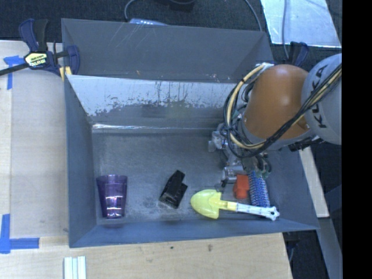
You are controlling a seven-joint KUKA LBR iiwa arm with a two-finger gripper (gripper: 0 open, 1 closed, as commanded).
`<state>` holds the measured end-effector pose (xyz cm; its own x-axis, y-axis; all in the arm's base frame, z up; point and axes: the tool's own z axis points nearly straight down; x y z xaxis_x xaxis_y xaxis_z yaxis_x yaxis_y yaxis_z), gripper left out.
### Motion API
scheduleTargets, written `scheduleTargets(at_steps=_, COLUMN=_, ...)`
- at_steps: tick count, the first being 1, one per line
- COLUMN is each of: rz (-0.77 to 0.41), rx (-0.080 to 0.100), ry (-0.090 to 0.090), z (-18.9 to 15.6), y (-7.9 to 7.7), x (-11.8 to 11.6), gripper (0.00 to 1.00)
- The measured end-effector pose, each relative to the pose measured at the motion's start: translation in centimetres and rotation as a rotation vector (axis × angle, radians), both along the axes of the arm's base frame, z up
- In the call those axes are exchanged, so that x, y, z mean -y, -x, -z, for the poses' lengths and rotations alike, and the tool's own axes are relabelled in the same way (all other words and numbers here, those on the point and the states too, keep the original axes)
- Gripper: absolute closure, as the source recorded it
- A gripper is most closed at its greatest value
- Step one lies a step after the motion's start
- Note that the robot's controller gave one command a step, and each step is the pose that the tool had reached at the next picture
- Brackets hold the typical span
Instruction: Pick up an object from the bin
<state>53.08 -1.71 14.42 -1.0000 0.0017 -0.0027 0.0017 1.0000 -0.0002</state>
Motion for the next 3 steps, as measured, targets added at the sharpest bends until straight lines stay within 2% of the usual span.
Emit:
scheduleTargets(at_steps=1, rz=-0.052, rx=0.007, ry=0.001, z=2.7, y=0.8, x=-0.2, gripper=0.00)
scheduleTargets(at_steps=2, rz=-0.118, rx=0.001, ry=0.001, z=6.3, y=2.3, x=-1.1, gripper=0.00)
scheduleTargets(at_steps=3, rz=-0.096, rx=0.009, ry=0.002, z=7.4, y=4.3, x=-3.0, gripper=0.00)
